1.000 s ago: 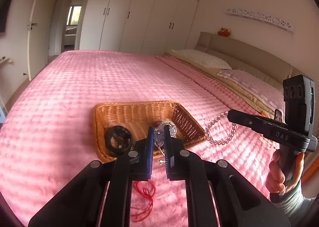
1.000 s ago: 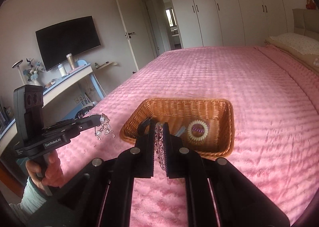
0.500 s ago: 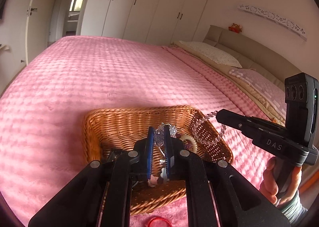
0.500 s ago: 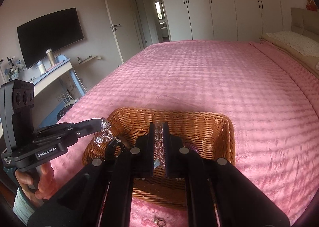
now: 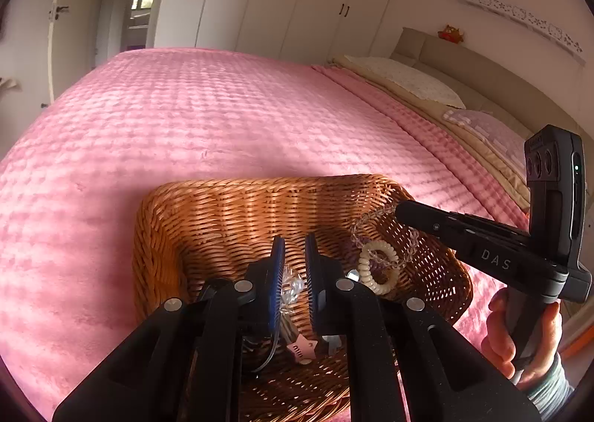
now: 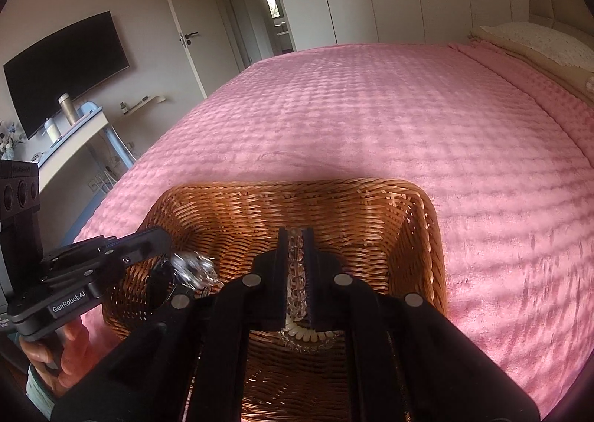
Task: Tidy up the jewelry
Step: 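Carry the keychain and pearl bracelet into the basket and open both tools, then grasp the red string bracelet with the left tool while the right tool grasps a gold earring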
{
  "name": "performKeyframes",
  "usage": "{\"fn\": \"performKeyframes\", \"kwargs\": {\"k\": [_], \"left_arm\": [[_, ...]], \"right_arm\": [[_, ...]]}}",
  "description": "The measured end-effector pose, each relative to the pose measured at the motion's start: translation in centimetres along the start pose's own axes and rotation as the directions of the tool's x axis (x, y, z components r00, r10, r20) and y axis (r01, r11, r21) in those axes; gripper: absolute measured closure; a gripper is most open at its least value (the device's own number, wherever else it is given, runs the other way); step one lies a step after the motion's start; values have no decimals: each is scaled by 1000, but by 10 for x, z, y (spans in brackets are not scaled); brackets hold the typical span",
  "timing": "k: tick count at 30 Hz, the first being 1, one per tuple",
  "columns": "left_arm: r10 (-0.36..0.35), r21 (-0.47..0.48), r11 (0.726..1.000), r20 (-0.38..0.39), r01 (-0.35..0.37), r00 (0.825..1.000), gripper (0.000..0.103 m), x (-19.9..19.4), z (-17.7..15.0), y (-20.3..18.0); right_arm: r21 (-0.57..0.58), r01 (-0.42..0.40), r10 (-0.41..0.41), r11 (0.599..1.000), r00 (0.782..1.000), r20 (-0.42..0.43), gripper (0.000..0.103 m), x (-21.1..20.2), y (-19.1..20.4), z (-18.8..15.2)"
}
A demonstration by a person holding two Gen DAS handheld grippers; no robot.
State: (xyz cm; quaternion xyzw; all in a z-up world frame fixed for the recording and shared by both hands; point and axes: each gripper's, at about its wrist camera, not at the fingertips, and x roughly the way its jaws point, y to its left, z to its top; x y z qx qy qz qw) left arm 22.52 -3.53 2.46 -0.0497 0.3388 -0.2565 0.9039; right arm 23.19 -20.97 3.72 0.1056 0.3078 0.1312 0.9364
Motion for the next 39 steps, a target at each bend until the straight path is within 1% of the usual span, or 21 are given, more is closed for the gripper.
{"fn": "performKeyframes", "kwargs": {"k": [1,2,3,4,5,6,7,8,12,16,19,21,23,26,28,32,34,37,39], "left_arm": [[0,-3,1000,0,0,1000,78,-1,0,0],[5,-5,1000,7,-5,1000,63,-3,-1,1],[11,-3,1000,17,-10,1000,60,-5,-2,0],[12,1,1000,21,-12,1000,60,-9,-3,-1],[9,4,1000,24,-9,1000,60,-14,-4,-3],[9,6,1000,30,-10,1000,60,-19,-5,-4],[12,8,1000,37,-13,999,60,-25,-6,-6],[13,11,1000,46,-14,999,60,-34,-8,-9],[10,20,1000,90,-12,996,60,-72,-20,-20],[18,42,999,128,-24,992,60,-113,-42,-32],[33,17,999,122,-35,992,60,-132,-63,-34],[37,0,999,116,-38,993,60,-139,-79,-33],[47,-9,999,92,-47,995,60,-138,-94,-31],[55,-15,998,44,-54,998,60,-128,-114,-27],[58,-25,998,9,-58,998,60,-116,-122,-23],[73,-25,997,-51,-75,996,60,-92,-132,-19],[69,-38,997,-73,-72,995,60,-83,-136,-16],[81,-43,995,-104,-86,991,60,-73,-138,-13],[79,-43,996,-111,-84,991,60,-70,-140,-14]], "right_arm": [[3,5,-5,1000,1000,3,95,-1,-1,-1],[6,12,-12,1000,1000,6,93,-2,-2,-2],[10,15,-15,1000,1000,8,87,-4,-3,-2],[16,12,-12,1000,1000,12,79,-7,-4,-3],[21,7,-8,1000,1000,19,75,-12,-4,-4],[23,4,-5,1000,1000,28,69,-18,-3,-4],[22,2,-3,1000,999,39,65,-25,-2,-5],[18,2,-3,1000,999,53,64,-34,0,-7],[-23,1,1,1000,996,91,63,-71,15,-18],[-61,-11,18,998,994,111,63,-108,29,-39],[-82,-11,20,997,994,109,63,-126,38,-59],[-97,-3,13,995,995,96,63,-130,42,-74],[-108,7,1,994,997,72,63,-127,44,-89],[-83,11,-9,996,1000,19,63,-110,38,-109],[-70,17,-17,997,1000,-5,63,-94,33,-120],[-34,0,-4,999,995,-99,63,-61,22,-139],[-43,5,-10,999,992,-123,63,-54,23,-143],[-83,22,-34,996,989,-142,64,-47,32,-145],[-116,49,-67,992,985,-159,68,-40,39,-150]]}}
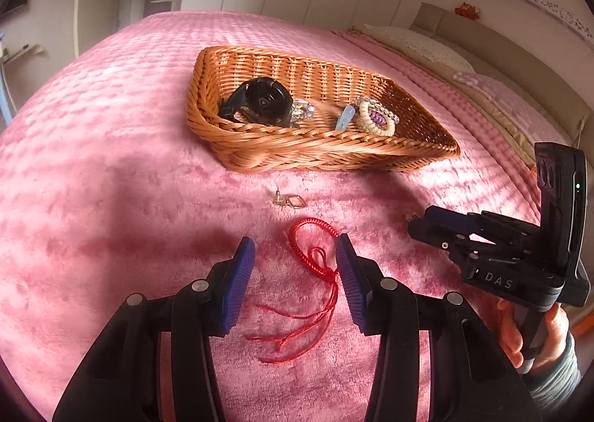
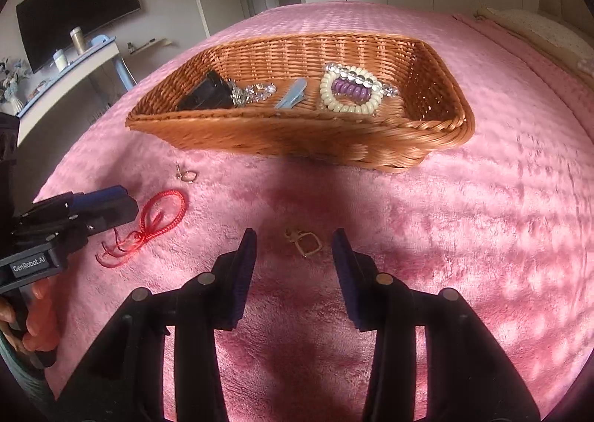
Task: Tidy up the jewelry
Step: 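Grasp the red string bracelet with the left tool while the right tool grasps a gold earring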
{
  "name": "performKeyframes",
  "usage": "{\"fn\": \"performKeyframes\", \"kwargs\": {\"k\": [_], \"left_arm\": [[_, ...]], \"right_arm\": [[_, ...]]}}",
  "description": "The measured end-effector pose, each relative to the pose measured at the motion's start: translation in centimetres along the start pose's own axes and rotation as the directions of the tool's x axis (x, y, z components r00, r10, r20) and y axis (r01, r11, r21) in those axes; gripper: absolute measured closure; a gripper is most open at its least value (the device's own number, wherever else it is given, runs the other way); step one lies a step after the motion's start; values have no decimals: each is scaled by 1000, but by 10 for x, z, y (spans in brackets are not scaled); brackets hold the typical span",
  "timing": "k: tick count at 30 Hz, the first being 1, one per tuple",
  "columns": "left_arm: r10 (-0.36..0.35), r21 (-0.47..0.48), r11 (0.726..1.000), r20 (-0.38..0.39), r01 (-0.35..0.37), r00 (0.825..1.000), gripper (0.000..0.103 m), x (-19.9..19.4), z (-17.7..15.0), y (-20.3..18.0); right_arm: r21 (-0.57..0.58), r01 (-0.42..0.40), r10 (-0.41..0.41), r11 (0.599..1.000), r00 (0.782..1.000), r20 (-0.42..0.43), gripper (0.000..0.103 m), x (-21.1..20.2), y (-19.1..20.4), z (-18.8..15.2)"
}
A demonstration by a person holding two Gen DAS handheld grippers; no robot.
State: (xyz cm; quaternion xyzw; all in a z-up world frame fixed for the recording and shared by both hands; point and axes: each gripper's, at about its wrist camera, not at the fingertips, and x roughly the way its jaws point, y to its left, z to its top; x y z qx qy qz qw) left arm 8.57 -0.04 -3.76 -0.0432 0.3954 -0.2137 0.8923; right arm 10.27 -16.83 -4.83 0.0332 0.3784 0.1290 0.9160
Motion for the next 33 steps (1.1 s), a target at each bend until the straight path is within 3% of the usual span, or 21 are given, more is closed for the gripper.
{"fn": "performKeyframes", "kwargs": {"k": [8,14,17,19,20,21,23,33], "left_arm": [[6,2,1000,-28,-5,1000,61,11,-3,0],[40,21,999,-34,-39,999,61,17,-2,-7],[82,44,996,-35,-81,996,71,20,-2,-11],[91,58,994,-33,-89,995,83,21,-2,-14],[85,60,995,-36,-83,996,94,21,-2,-14],[83,61,995,-37,-81,996,97,22,-2,-14],[81,63,995,-32,-79,996,100,21,-2,-14],[76,58,995,-6,-75,997,101,16,-4,-14]], "right_arm": [[-27,48,-49,998,999,-21,73,13,6,4],[-68,84,-85,994,996,-9,84,14,15,3],[-75,88,-89,993,996,-1,84,15,17,3],[-68,79,-78,995,997,5,85,14,15,2],[-65,72,-71,995,997,9,85,13,14,2],[-65,64,-63,996,998,14,92,11,14,2],[-67,56,-55,996,998,21,100,8,13,-1],[-57,32,-30,998,999,38,101,1,11,-3]]}}
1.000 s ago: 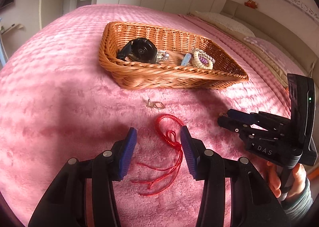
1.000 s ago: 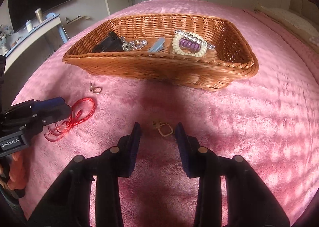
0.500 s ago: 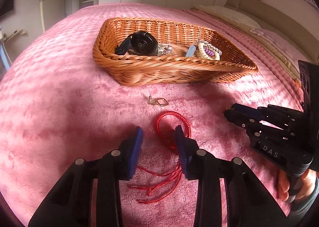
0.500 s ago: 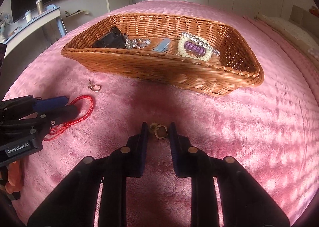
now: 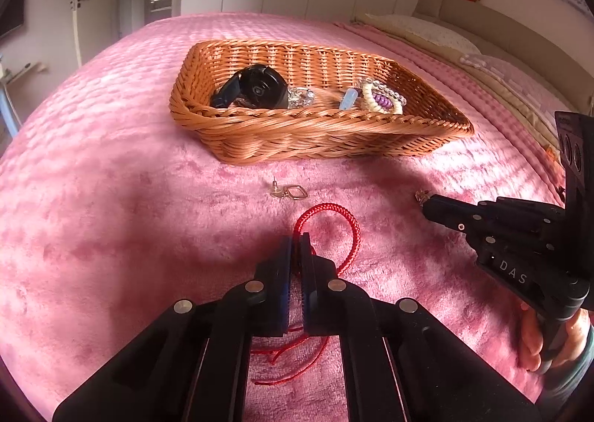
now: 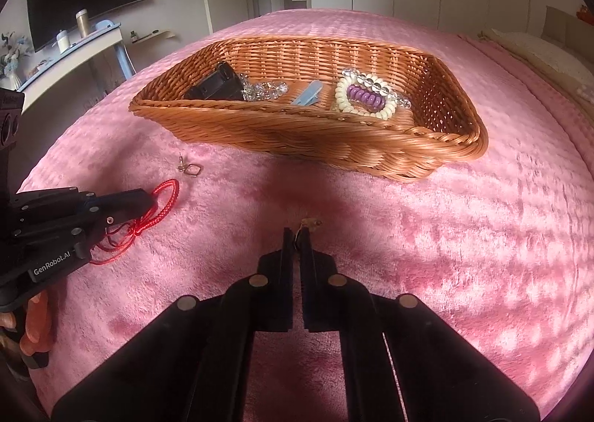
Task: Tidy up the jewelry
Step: 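Grasp the red string bracelet with the left tool while the right tool grasps a gold earring, then carry the red bracelet and earring into the basket and open both tools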
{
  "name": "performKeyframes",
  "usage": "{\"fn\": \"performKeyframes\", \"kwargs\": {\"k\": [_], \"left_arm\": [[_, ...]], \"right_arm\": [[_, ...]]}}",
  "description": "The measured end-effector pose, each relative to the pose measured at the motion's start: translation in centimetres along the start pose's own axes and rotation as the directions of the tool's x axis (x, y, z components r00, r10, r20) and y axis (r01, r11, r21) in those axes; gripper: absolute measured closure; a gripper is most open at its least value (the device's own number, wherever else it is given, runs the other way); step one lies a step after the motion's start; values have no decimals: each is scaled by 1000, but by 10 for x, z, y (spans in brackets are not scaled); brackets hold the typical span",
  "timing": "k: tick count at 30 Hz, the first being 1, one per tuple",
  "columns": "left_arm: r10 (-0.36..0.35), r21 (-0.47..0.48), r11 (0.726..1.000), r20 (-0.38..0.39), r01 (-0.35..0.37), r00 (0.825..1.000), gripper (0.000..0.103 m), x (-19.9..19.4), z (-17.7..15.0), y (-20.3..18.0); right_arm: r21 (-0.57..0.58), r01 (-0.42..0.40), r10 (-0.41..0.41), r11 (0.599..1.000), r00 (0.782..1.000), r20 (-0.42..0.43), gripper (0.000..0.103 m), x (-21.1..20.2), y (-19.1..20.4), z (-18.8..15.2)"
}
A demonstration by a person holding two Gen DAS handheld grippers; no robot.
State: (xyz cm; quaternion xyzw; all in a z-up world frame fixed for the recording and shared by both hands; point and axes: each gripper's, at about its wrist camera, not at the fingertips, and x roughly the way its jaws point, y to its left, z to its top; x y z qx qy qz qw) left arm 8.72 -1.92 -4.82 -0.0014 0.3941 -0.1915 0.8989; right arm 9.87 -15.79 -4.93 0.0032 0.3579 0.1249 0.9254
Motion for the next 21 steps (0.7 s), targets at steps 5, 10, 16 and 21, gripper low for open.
{"fn": "performKeyframes", "kwargs": {"k": [5,10,16,21], "left_arm": [[-8,-4,1000,15,8,1000,101,-3,0,1],[-10,-7,1000,17,10,1000,101,-5,-1,2],[-16,-10,1000,15,16,1000,101,-4,-1,3],[-23,-13,1000,13,23,1000,101,-3,-1,3]], "right_arm": [[21,-18,18,1000,1000,20,102,-7,-5,-1],[74,-50,46,996,998,54,102,-15,-17,-1],[120,-85,82,989,996,25,66,-11,-27,2],[65,-60,62,996,997,-37,72,3,-14,4]]}}
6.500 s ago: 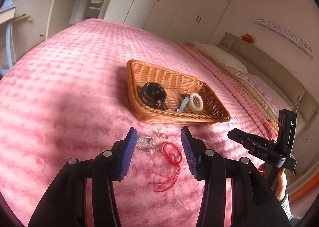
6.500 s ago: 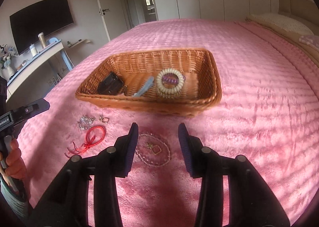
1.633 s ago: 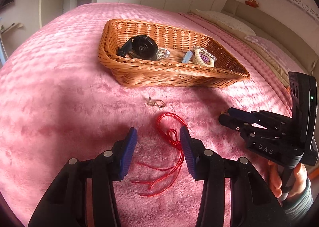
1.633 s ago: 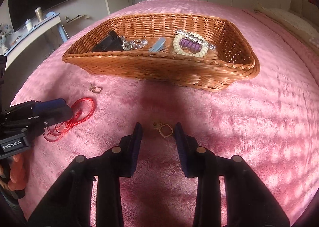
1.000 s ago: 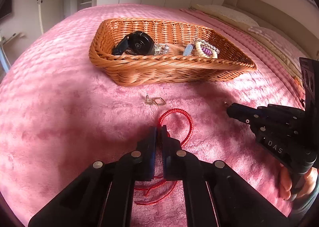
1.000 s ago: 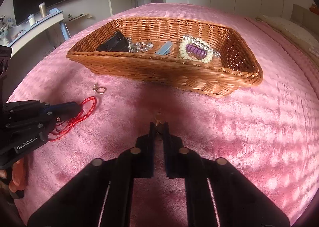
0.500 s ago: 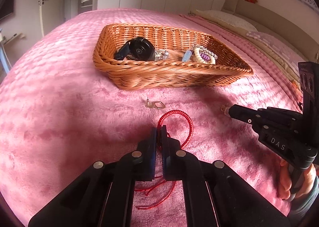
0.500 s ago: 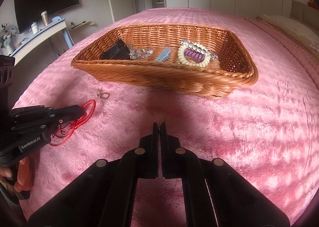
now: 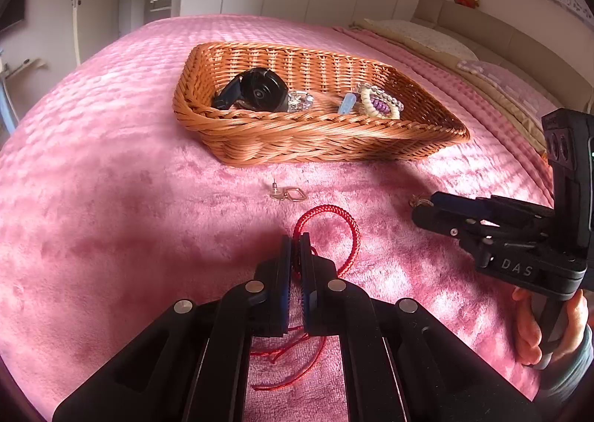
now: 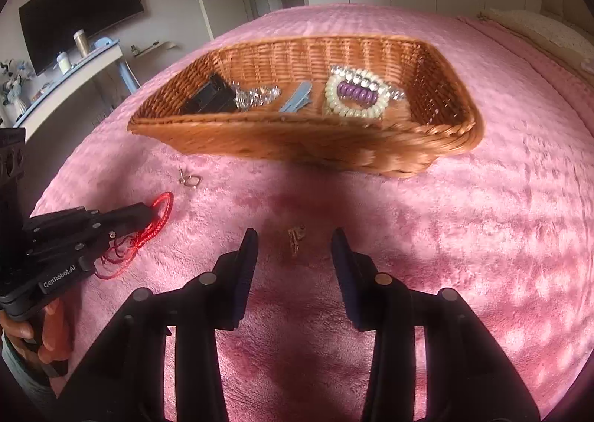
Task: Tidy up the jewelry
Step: 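Carry the red bracelet and earring into the basket and open both tools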
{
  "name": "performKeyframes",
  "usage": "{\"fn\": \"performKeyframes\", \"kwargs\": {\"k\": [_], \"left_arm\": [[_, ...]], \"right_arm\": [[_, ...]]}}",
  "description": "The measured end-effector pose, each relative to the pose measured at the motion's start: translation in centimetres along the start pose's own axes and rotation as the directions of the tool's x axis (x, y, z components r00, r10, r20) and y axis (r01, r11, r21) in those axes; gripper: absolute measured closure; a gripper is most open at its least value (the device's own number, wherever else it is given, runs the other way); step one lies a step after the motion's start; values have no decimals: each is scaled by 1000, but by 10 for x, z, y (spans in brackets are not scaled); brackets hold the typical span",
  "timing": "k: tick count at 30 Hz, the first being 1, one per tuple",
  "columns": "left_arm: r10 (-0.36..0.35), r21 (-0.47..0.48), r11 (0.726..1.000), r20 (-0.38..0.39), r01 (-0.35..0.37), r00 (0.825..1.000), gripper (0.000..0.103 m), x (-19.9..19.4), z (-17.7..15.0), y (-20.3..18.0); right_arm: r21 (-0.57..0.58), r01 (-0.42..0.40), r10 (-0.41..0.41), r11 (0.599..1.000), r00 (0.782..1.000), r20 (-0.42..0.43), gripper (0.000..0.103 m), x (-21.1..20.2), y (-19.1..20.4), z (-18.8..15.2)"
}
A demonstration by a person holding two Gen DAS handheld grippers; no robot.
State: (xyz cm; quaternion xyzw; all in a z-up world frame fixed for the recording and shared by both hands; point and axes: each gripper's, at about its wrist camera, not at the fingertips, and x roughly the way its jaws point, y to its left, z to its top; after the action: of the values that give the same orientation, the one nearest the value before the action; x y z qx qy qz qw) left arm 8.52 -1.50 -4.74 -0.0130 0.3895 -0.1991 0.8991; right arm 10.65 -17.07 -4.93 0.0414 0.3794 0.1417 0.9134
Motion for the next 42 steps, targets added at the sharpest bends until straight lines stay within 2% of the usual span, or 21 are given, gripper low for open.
{"fn": "performKeyframes", "kwargs": {"k": [2,3,4,9,14,19,24,30,33,35,37,42], "left_arm": [[-2,0,1000,0,2,1000,101,0,0,0],[-2,1,1000,1,2,1000,101,0,0,0],[-2,0,1000,1,2,1000,101,0,0,0],[-9,1,1000,25,9,1000,101,-7,1,-1],[-17,8,1000,77,17,997,101,-30,9,-5],[-18,49,999,177,9,984,101,-69,45,-19],[-10,74,997,240,-8,971,101,-72,100,-28],[-33,33,999,184,27,982,101,-13,154,-15],[-15,29,1000,159,11,987,101,15,162,-15],[1,-11,1000,153,0,988,101,30,164,-12],[-20,-40,999,142,26,990,101,44,165,-12],[8,-18,1000,121,-6,993,99,63,164,-19]], "right_arm": [[-13,23,-23,1000,999,-22,87,6,3,1],[-20,22,-22,1000,1000,-19,100,6,5,1],[-28,20,-20,999,1000,-16,102,6,7,1],[-34,32,-30,999,999,39,102,-10,9,-1],[1,-15,15,1000,995,100,102,-46,8,9],[-34,-1,8,999,978,209,102,-90,9,51],[-47,35,-22,998,966,258,102,-90,5,107],[3,14,-14,1000,986,166,102,-31,-20,157],[38,4,-8,999,995,96,102,4,-31,167],[64,-17,15,998,999,43,102,27,-39,169],[88,-13,12,996,1000,9,102,44,-45,169],[144,-35,41,989,998,-40,101,64,-57,166]]}}
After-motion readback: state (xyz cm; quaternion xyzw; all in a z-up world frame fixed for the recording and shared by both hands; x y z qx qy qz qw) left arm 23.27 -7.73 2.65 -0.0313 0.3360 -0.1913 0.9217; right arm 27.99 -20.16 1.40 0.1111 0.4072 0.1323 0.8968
